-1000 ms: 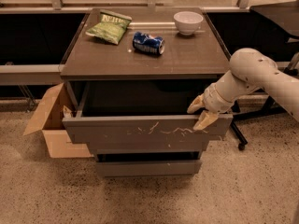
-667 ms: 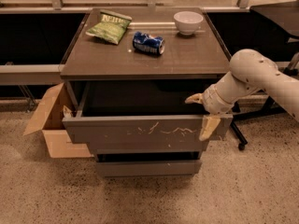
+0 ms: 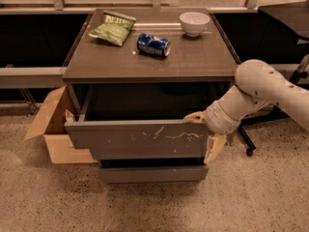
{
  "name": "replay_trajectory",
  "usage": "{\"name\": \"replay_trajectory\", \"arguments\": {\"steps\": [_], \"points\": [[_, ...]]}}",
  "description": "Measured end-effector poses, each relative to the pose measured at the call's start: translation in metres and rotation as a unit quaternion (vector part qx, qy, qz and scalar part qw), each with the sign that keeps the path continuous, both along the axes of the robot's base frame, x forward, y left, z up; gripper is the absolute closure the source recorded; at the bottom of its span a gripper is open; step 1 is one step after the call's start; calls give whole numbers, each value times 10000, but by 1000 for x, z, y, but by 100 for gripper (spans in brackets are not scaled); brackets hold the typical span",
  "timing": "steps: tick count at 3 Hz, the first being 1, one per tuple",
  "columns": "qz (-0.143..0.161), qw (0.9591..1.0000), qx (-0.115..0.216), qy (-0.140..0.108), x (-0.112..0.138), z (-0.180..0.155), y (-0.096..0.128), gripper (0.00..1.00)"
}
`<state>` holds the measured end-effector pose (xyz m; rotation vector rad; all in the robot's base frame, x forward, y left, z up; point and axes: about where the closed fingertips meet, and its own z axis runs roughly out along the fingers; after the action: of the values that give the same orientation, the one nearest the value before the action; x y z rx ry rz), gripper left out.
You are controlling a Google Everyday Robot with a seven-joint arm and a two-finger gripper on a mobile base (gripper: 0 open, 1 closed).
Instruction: Open top drawer
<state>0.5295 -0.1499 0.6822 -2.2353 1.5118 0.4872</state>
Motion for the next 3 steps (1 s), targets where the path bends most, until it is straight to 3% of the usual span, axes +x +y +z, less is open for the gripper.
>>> {"name": "replay_trajectory", "arguments": {"steps": [1,2,3], "points": [[311,9992,31,242,-26,-3,8,49],[513,9983,84,278,-42,3,11,72],[463,9988,133,90,-40,16,6,69]]}}
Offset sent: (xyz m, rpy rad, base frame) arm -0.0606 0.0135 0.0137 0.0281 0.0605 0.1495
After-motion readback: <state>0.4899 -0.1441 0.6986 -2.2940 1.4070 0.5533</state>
